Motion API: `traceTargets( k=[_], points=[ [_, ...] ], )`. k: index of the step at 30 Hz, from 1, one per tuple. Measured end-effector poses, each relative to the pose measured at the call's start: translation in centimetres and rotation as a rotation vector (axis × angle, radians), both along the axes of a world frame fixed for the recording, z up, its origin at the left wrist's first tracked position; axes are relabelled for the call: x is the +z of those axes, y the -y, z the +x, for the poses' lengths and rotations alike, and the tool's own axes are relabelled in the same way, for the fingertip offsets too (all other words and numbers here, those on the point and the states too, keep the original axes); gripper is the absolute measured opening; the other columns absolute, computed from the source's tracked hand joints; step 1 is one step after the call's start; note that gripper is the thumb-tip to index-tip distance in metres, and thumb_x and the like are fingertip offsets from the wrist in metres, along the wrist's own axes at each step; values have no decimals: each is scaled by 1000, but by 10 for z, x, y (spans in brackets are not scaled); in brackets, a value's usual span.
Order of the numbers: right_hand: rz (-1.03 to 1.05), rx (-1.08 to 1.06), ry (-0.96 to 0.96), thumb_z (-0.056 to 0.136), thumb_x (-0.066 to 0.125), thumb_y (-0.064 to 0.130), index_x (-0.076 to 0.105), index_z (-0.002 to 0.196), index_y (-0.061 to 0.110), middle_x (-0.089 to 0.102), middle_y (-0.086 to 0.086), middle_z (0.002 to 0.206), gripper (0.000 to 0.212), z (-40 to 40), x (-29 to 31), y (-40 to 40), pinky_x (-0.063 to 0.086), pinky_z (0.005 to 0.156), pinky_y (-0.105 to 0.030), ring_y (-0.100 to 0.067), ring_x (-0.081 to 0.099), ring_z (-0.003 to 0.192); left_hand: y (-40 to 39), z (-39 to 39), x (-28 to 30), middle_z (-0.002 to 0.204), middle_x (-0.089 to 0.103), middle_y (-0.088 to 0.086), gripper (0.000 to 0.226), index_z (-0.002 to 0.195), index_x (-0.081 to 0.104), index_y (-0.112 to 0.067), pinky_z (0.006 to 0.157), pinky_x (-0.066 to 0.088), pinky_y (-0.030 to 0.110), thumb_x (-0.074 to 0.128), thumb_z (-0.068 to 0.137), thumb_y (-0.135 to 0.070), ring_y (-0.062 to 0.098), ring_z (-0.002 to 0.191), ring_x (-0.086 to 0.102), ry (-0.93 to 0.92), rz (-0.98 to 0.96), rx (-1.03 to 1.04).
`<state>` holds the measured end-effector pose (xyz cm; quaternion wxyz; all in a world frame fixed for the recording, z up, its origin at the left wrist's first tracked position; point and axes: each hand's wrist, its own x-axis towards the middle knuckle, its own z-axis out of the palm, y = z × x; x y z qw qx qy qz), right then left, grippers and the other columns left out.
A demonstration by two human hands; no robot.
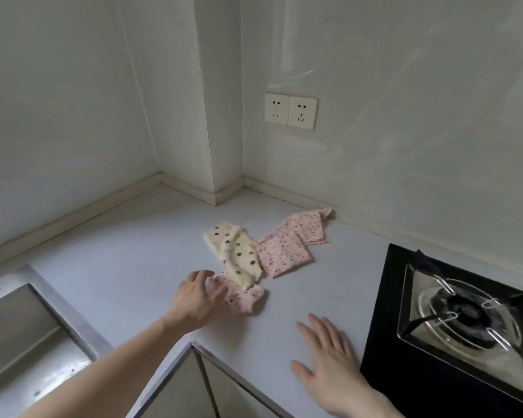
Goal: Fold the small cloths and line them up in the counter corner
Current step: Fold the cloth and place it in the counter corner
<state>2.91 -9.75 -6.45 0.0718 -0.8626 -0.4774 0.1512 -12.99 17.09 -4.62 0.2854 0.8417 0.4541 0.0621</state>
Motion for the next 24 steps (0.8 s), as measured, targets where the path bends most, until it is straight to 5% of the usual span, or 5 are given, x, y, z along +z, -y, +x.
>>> traceTargets(
  k=[4, 8, 10, 16, 24],
  points=[
    [-15, 24, 172, 89, 45, 59, 56, 145, 23, 50, -7, 154, 68, -10, -40, -2, 19, 113, -50, -32, 52, 139, -3, 5, -51, 152, 48, 0, 63, 139, 52, -22, 120, 28, 38, 32, 97, -65, 25, 141, 40, 28, 346, -86],
    [6, 25, 182, 98, 13, 61, -2, 163, 34, -15, 5, 169, 73, -6, -36, -1, -9, 126, -46, -23, -13, 158, -4, 3, -72, 129, 64, 5, 58, 127, 58, -17, 107, 40, 38, 34, 94, -59, 29, 123, 55, 136, 458, -90],
    [-10, 31, 188, 98, 7, 61, -12, 162, 33, -24, 7, 167, 72, -10, -32, 0, -13, 126, -48, -20, -24, 154, -3, 4, -73, 126, 64, 5, 45, 123, 57, -18, 102, 42, 37, 44, 98, -54, 29, 120, 56, 174, 469, -74],
    [66, 21, 159, 104, 18, 59, -2, 163, 36, -12, 7, 171, 66, -18, -40, 5, -11, 127, -44, -17, -16, 157, 3, 4, -75, 140, 54, 7, 40, 127, 56, -15, 104, 40, 39, 52, 101, -45, 31, 128, 49, 275, 510, -47],
    [141, -81, 140, 106, 22, 56, 13, 163, 33, 2, 6, 172, 62, -38, -48, 16, -3, 128, -42, -17, -2, 158, 40, -36, -49, 98, 69, -2, 22, 93, 65, -24, 74, 50, 36, 61, 92, -46, 27, 94, 65, 445, 380, 84]
  ],
)
